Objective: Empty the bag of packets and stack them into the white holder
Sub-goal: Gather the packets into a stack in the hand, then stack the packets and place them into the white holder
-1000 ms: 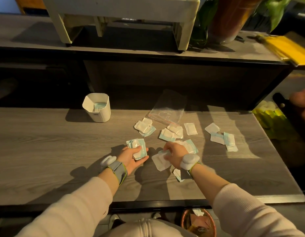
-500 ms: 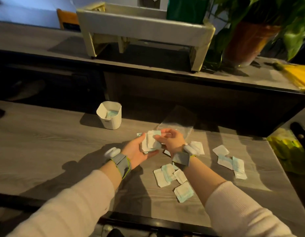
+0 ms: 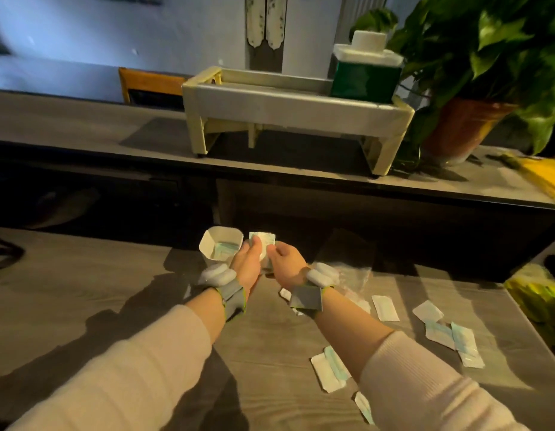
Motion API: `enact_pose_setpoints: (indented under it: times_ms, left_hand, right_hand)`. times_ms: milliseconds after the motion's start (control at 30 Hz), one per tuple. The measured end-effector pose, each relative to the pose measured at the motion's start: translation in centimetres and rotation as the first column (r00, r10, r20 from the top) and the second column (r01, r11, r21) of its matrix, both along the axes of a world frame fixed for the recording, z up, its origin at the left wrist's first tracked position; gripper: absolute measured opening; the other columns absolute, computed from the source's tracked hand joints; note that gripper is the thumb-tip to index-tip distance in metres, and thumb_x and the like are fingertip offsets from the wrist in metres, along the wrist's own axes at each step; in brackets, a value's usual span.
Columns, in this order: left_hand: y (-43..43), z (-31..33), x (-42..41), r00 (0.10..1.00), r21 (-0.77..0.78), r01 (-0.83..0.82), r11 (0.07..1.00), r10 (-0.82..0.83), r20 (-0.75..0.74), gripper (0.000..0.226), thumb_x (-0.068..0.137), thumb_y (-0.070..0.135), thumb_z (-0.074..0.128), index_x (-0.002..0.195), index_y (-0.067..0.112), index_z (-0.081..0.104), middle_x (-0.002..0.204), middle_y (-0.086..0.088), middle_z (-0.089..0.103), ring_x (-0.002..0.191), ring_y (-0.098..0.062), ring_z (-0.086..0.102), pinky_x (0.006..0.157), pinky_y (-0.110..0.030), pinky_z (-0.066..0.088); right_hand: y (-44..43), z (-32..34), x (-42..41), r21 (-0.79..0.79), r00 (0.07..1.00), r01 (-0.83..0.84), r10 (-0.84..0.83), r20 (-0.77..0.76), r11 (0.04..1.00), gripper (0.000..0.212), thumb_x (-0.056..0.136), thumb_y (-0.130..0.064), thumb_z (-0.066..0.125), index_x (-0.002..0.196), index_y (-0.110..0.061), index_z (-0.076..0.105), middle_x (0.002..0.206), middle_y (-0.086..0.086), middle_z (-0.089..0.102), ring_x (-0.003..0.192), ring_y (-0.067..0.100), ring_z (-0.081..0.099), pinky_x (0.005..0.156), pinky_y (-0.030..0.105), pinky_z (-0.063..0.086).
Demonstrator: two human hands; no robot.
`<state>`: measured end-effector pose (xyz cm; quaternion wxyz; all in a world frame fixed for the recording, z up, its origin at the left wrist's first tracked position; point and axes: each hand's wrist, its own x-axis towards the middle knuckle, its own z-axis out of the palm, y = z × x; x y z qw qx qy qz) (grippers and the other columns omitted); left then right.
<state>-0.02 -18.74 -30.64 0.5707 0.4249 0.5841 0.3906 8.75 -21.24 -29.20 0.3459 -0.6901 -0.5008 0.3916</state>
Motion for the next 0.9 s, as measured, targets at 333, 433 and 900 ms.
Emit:
enact_pose_setpoints:
  times_ms: [333, 433, 900]
  left_hand:
    - [5.8, 1.1, -5.8, 0.931, 0.070, 0.199, 0.978, -0.166, -0.326, 0.064, 0.097, 0.053, 0.020, 0.150, 0.017, 0.017, 0.151, -0.014, 0.035, 0.138, -0.032, 0.034, 0.112, -0.037, 0.025]
    - [7.1, 0.9, -6.9, 0.901, 0.100, 0.246, 0.964, -0.190, -0.389, 0.056, 0.098, 0.049, 0.023, 0.138, 0.012, 0.035, 0.136, -0.017, 0.050, 0.124, -0.033, 0.048, 0.099, -0.034, 0.035]
    - [15.9, -3.2, -11.9, 0.588, 0.122, 0.473, 0.872, -0.210, -0.781, 0.037, 0.097, 0.024, 0.045, 0.129, 0.007, 0.045, 0.136, -0.015, 0.049, 0.122, -0.033, 0.051, 0.098, -0.037, 0.042]
  right_hand:
    - [5.0, 1.5, -4.6, 0.097, 0.987, -0.119, 0.108, 0.116, 0.988, 0.020, 0.097, -0.017, 0.044, 0.105, -0.006, 0.059, 0.087, 0.004, 0.060, 0.082, 0.022, 0.057, 0.083, 0.044, 0.051]
    - [6.3, 1.6, -5.4, 0.084, 0.980, -0.132, 0.117, 0.164, 0.988, 0.021, 0.097, -0.016, 0.046, 0.112, -0.008, 0.058, 0.097, 0.007, 0.063, 0.090, 0.023, 0.060, 0.085, 0.040, 0.050]
    - [13.3, 1.2, -6.0, -0.150, 0.825, -0.207, 0.255, 0.504, 0.967, 0.041, 0.088, -0.024, 0.059, 0.128, -0.019, 0.050, 0.116, 0.009, 0.066, 0.103, 0.028, 0.065, 0.086, 0.043, 0.057]
